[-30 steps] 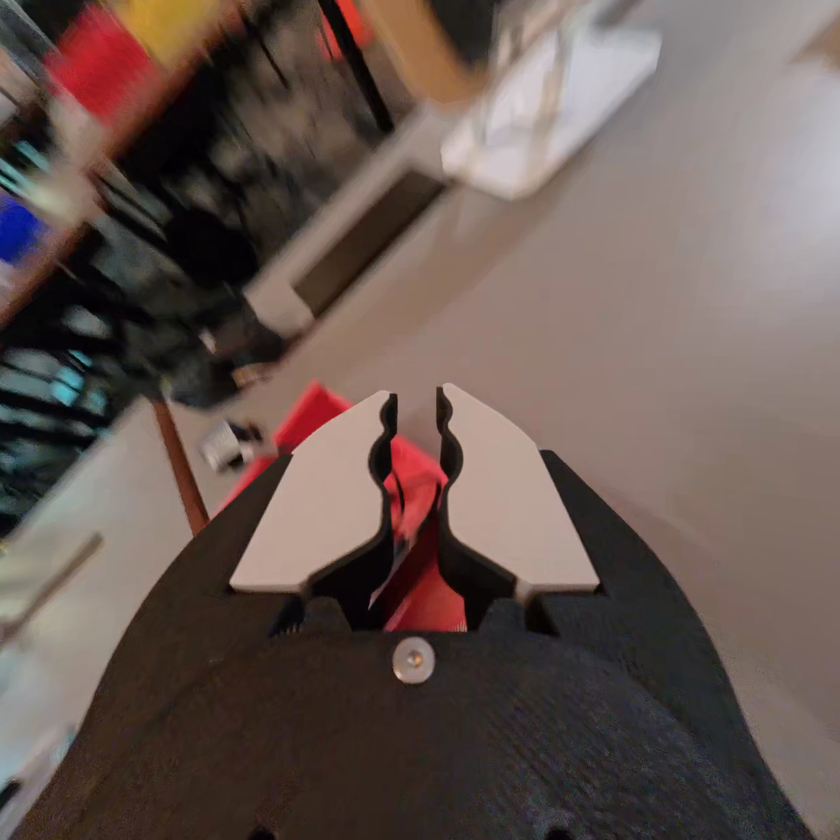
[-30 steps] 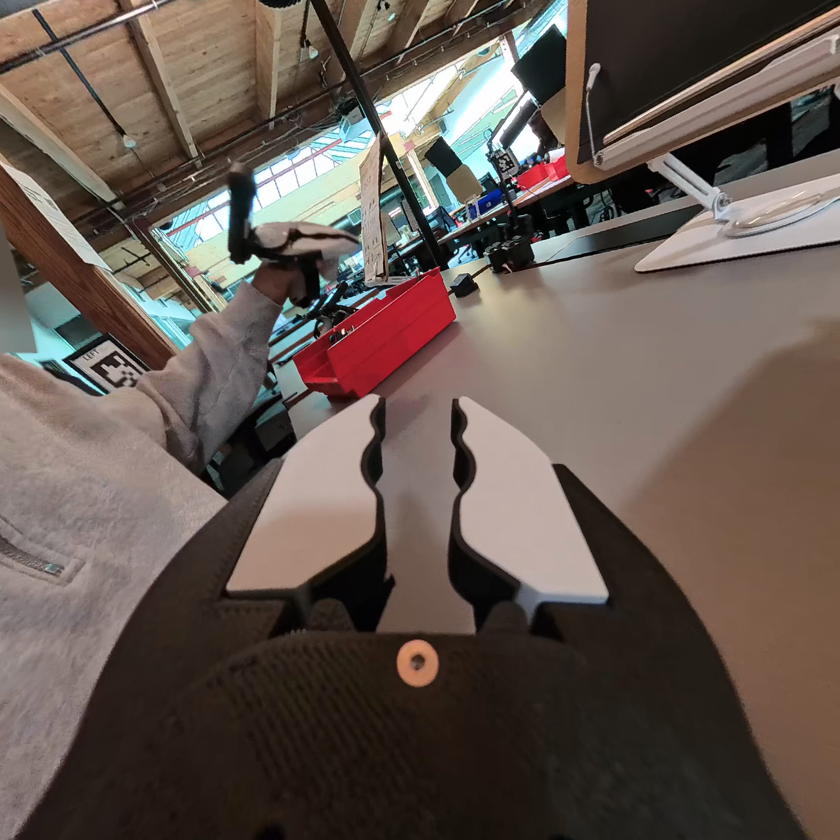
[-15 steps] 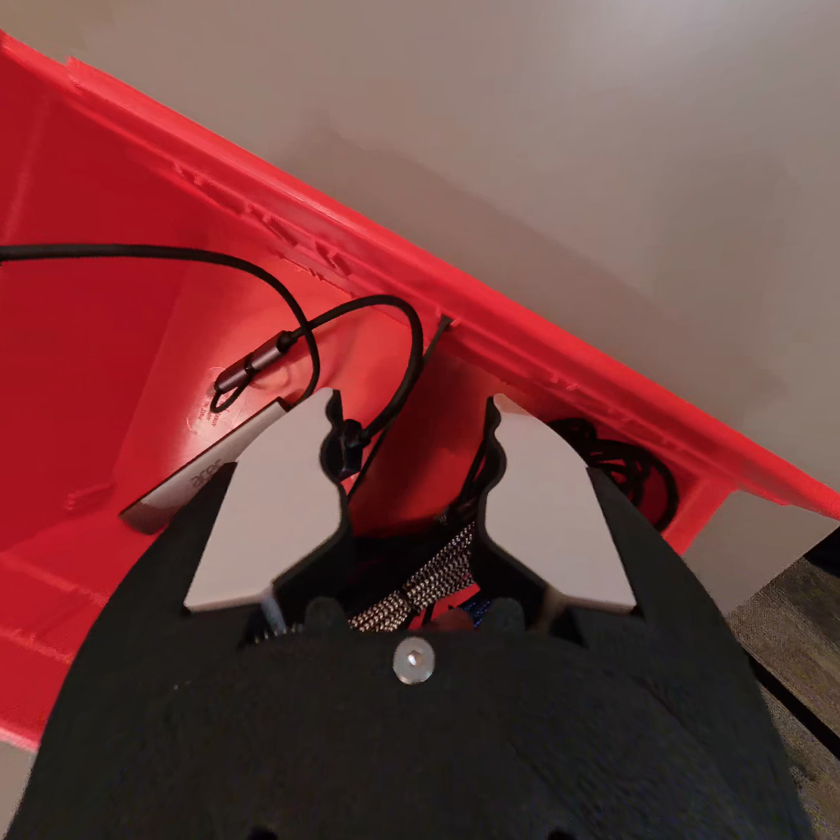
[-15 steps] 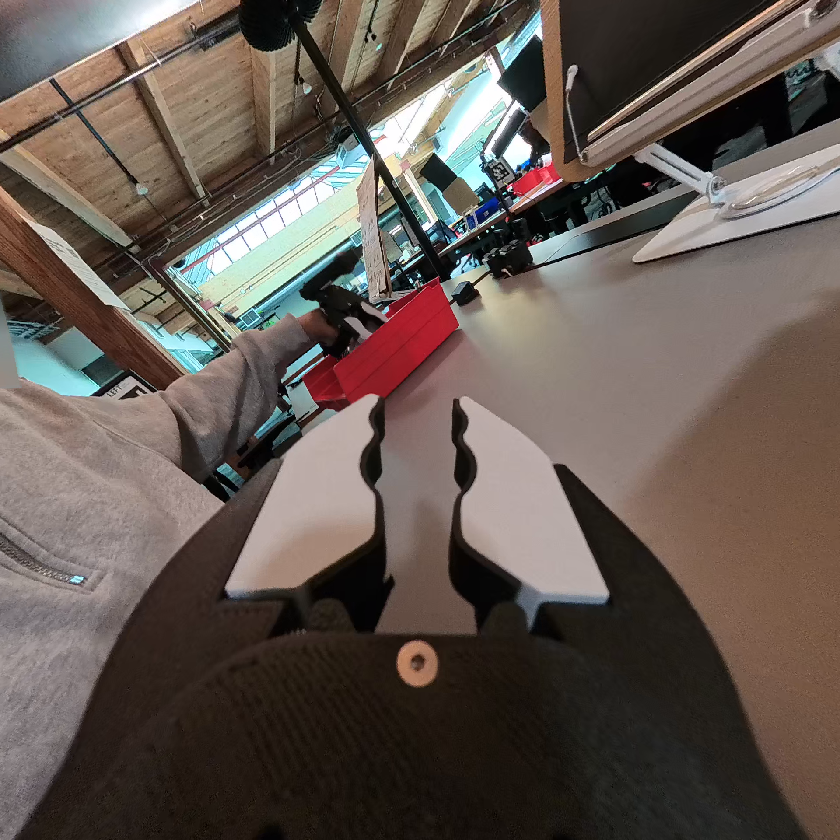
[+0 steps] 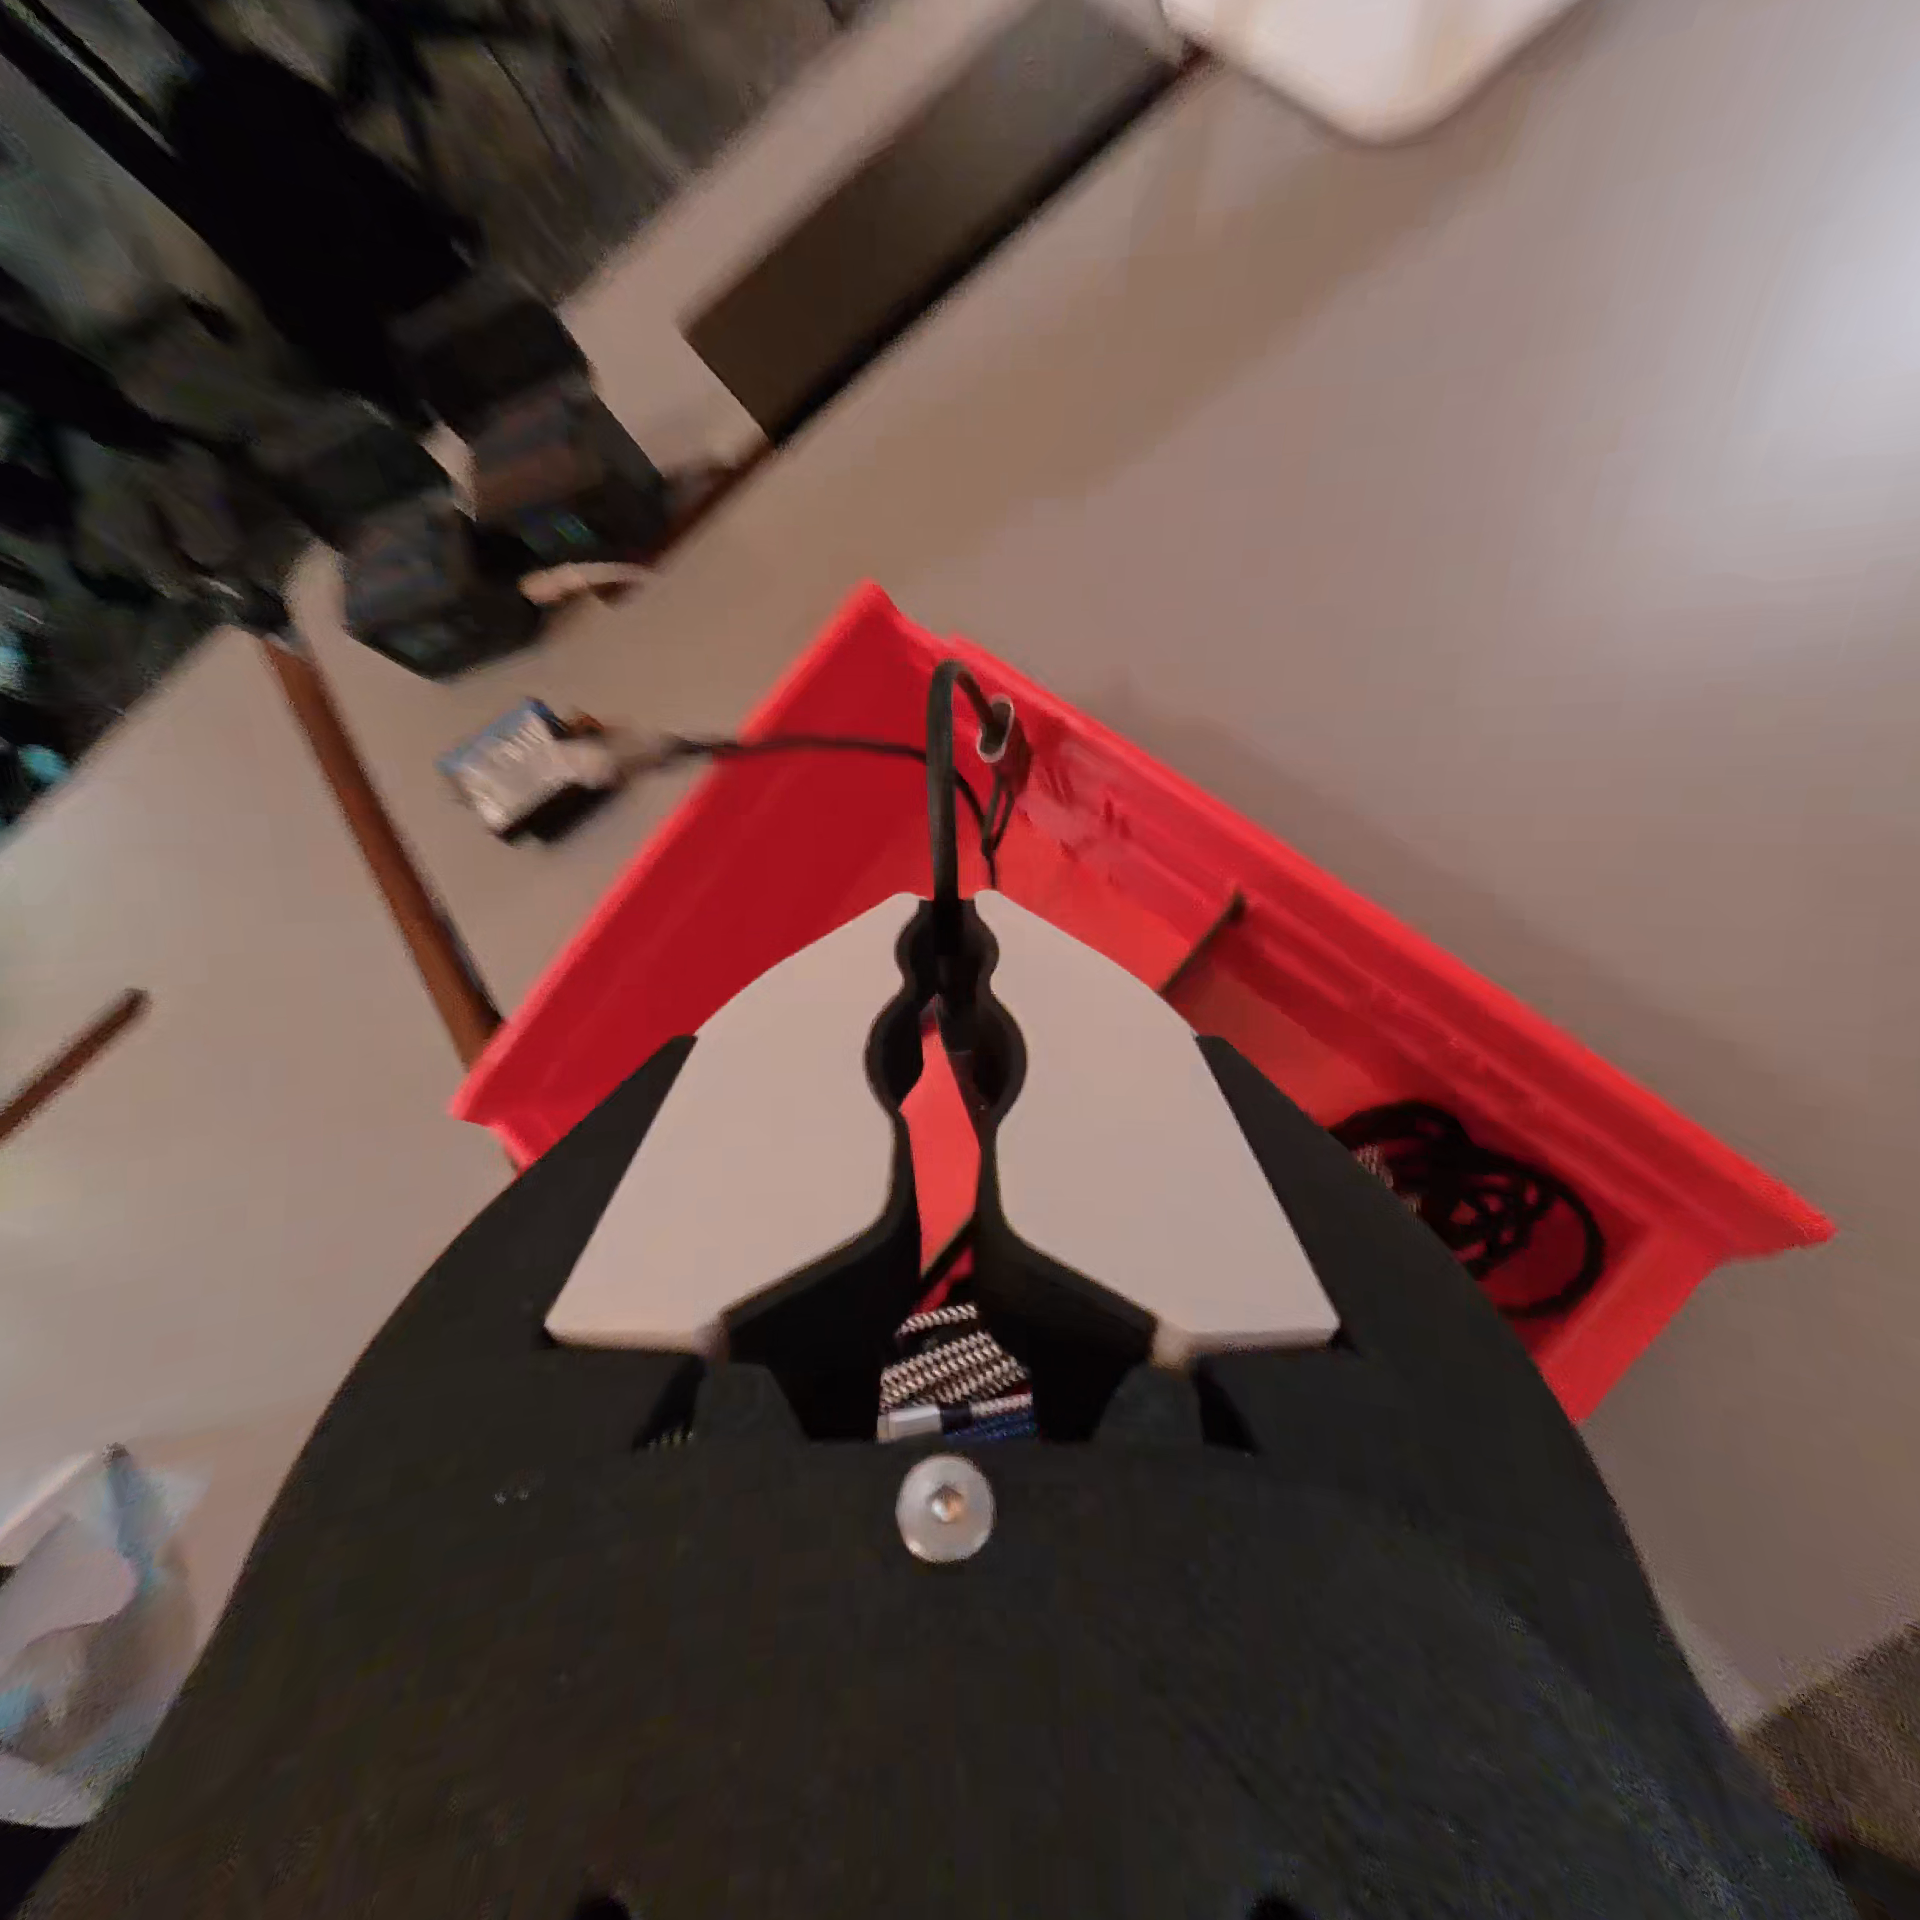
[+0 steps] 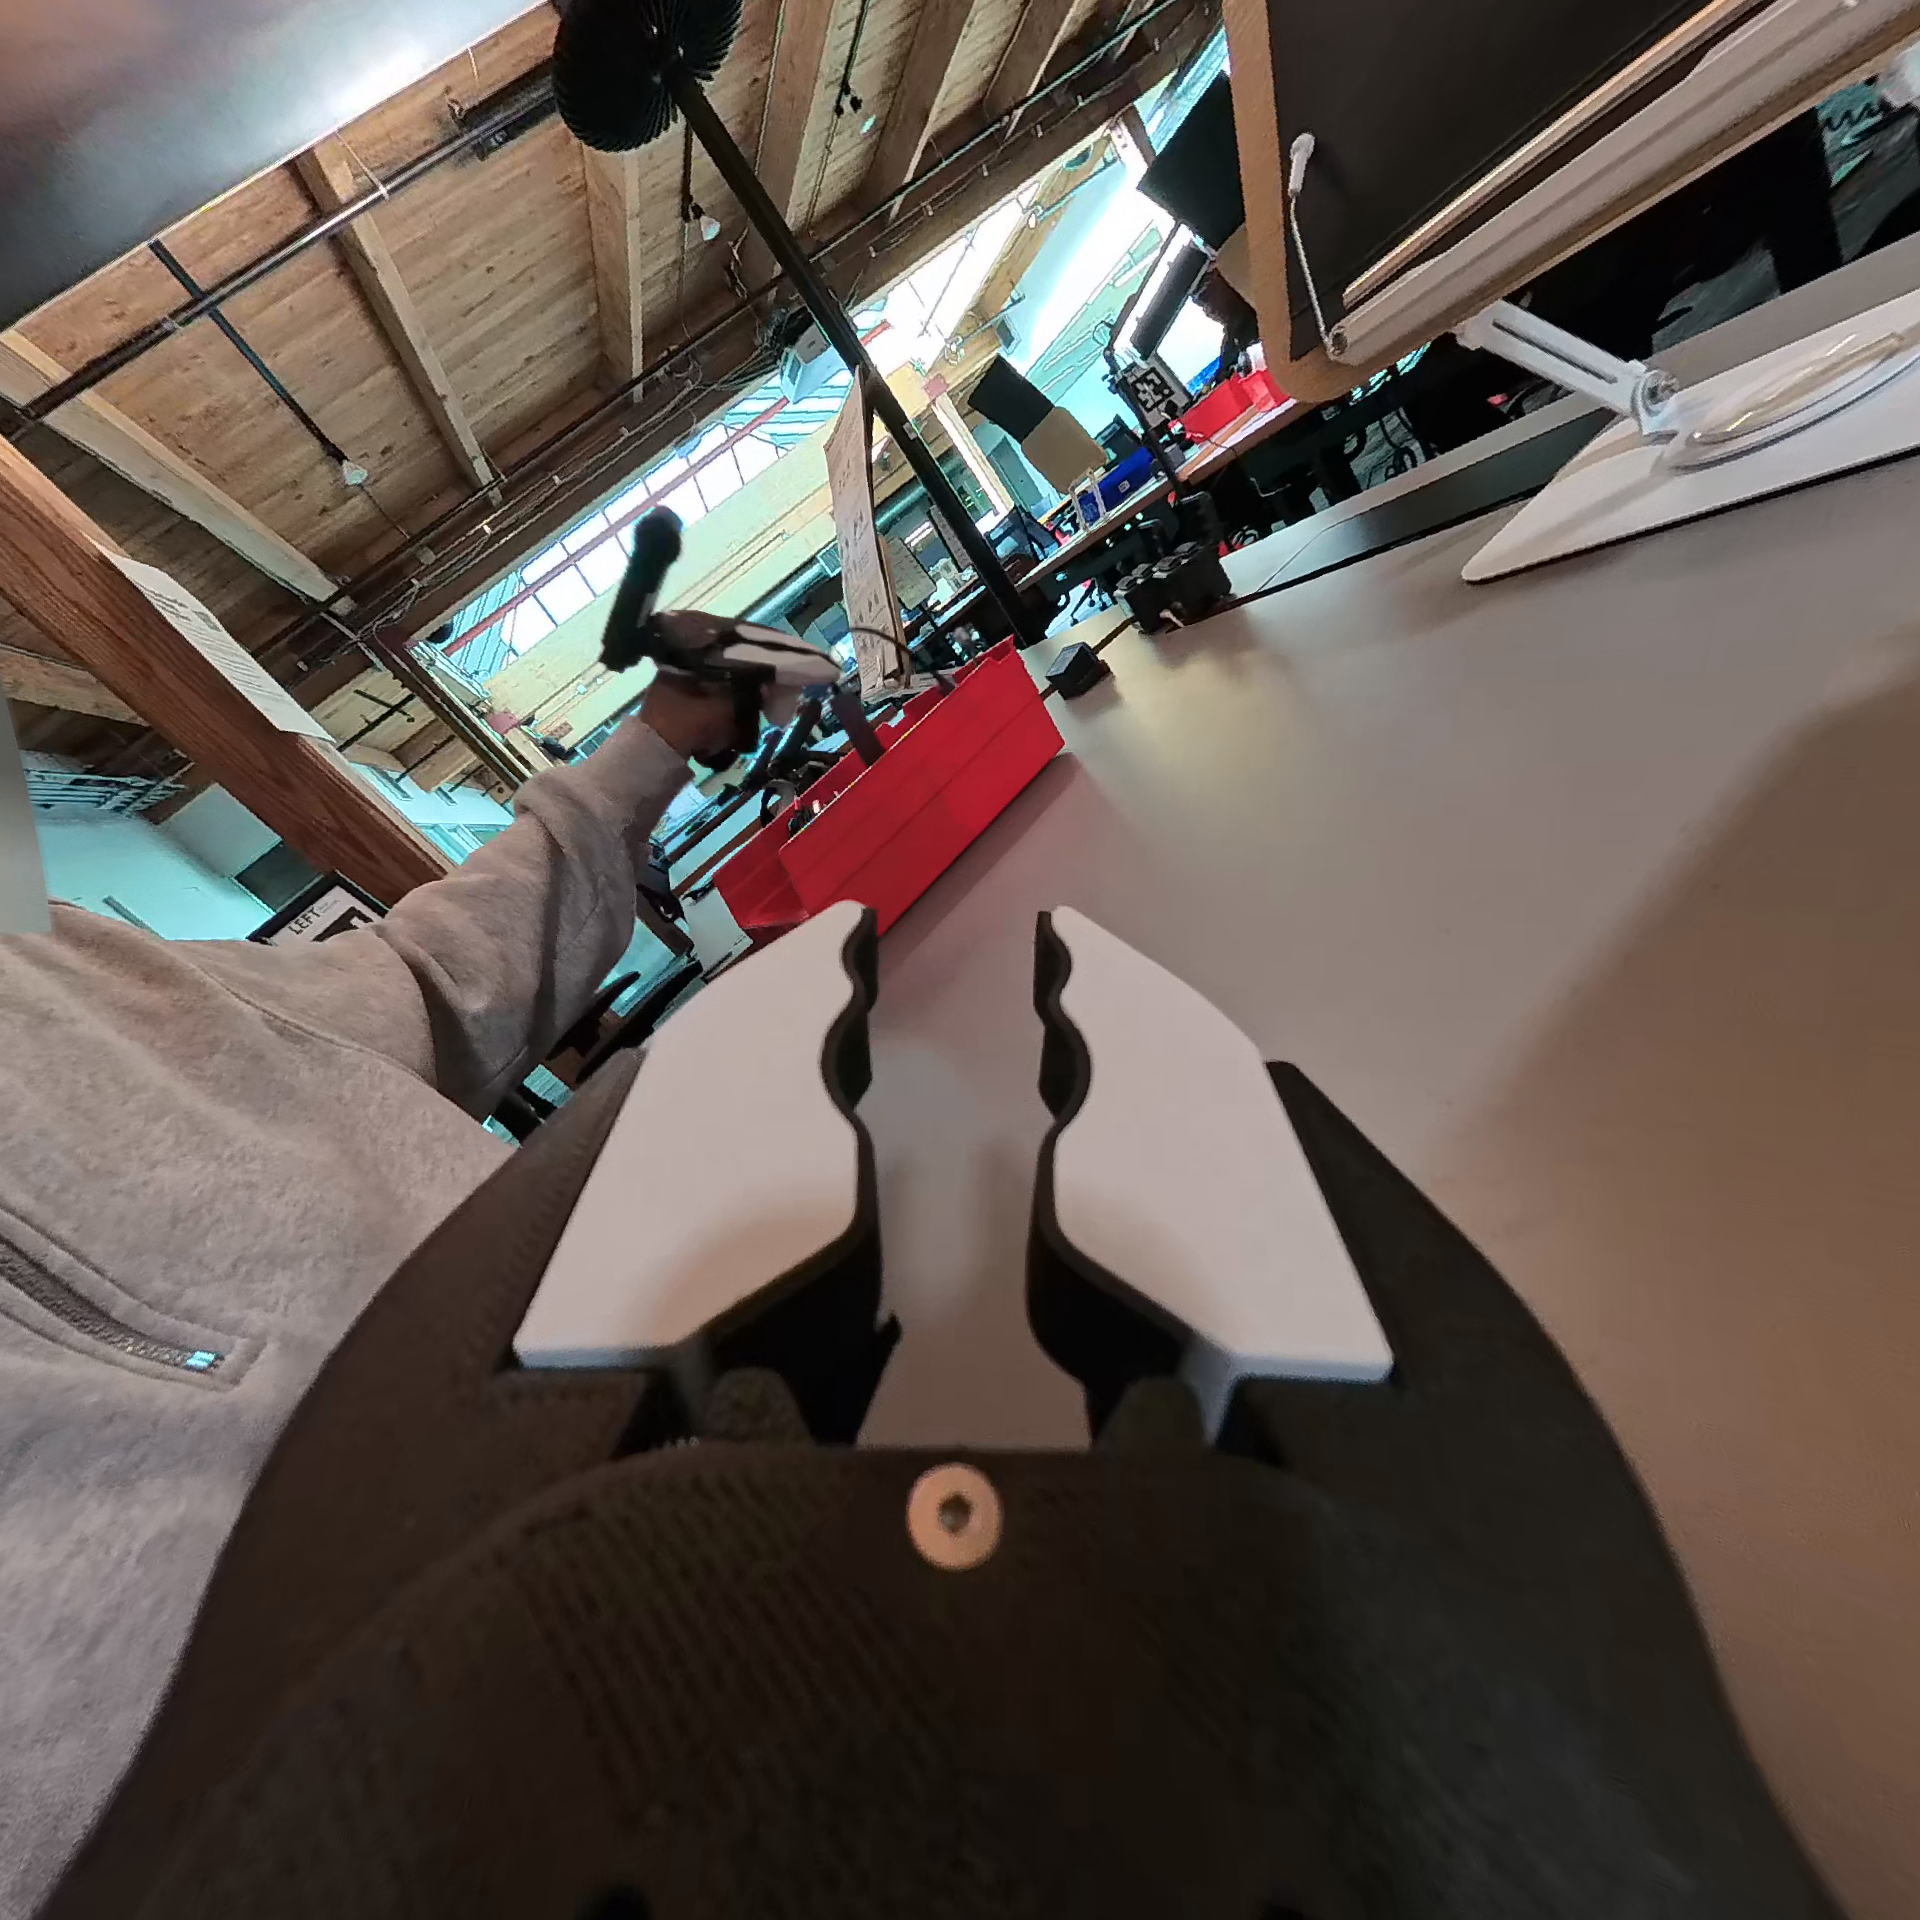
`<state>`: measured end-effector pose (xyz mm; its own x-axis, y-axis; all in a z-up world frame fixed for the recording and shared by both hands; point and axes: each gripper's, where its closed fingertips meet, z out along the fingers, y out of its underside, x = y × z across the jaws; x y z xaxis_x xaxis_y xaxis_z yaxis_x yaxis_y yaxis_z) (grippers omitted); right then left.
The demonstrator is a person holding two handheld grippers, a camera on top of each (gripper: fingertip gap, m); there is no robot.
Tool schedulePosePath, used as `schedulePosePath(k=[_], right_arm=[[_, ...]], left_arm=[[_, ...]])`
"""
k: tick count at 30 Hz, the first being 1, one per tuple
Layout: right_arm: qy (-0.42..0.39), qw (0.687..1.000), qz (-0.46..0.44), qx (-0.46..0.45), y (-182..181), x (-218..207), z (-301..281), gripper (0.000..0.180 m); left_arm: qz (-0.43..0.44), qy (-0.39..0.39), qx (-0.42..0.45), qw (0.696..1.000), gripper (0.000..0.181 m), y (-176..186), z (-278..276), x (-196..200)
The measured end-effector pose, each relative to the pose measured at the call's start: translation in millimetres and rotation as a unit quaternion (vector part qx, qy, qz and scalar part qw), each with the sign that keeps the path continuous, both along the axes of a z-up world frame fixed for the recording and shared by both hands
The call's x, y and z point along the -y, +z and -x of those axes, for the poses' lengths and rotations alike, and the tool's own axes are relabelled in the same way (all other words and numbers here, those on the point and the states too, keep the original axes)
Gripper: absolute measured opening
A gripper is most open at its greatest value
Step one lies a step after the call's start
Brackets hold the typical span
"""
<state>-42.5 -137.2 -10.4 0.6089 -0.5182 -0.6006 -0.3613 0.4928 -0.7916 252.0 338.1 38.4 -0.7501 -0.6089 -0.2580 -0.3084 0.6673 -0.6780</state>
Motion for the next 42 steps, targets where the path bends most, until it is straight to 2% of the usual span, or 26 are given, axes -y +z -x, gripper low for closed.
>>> schedulePosePath(k=[5,8,11,14,16,18,23,25,31,33,36,39,42], right_arm=[[0.001,1.0,-0.011,-0.006,-0.9,1.2,-1.0,0.029],[0.003,1.0,-0.016,-0.006,0.1,0.8,-0.5,0.029],[0.004,1.0,-0.006,-0.003,0.3,-0.6,0.4,0.03],[0.009,1.0,0.022,0.0,-3.0,-6.5,1.9,0.03],[0.017,0.998,0.054,0.004,-6.2,-13.6,4.0,0.03],[0.029,0.996,0.081,0.009,-9.8,-20.3,6.4,0.029],[0.02,0.996,0.091,0.011,-10.7,-14.2,6.0,0.03],[0.004,0.994,0.111,0.017,-11.5,-9.2,4.5,0.031],[0.001,0.977,0.211,0.036,-25.7,-26.6,4.3,0.033],[0.007,0.968,0.247,0.046,-30.5,-41.3,4.2,0.031],[-0.005,0.952,0.295,0.082,-28.4,-60.7,0.5,0.017],[0.005,0.947,0.304,0.103,-29.5,-82.2,-2.6,0.019],[0.019,0.958,0.278,0.069,-38.8,-97.4,-5.9,0.028]], left_arm=[[0.119,0.01,0.128,0.984,0.005,98.3,11.9,5.3],[0.223,-0.026,0.154,0.962,0.005,147.1,39.9,33.5],[0.313,-0.09,0.142,0.935,0.004,173.4,73.7,79.7],[0.373,-0.145,0.123,0.908,0.006,181.3,102.8,131.4],[0.421,-0.168,0.147,0.879,0.006,186.8,119.8,162.9],[0.462,-0.195,0.13,0.855,0.006,179.0,136.1,198.1],[0.554,-0.234,0.011,0.799,0.006,129.6,167.1,275.8],[0.592,-0.238,-0.019,0.77,0.005,110.3,174.3,293.1],[0.649,-0.203,-0.155,0.717,0.006,37.0,181.5,327.8],[0.646,-0.211,-0.17,0.713,0.005,19.2,189.6,335.7],[0.608,-0.235,-0.188,0.735,0.005,-5.4,205.2,353.5],[0.603,-0.267,-0.229,0.716,0.005,-12.1,223.9,366.8],[0.599,-0.28,-0.257,0.705,0.005,-18.1,239.5,376.6]])
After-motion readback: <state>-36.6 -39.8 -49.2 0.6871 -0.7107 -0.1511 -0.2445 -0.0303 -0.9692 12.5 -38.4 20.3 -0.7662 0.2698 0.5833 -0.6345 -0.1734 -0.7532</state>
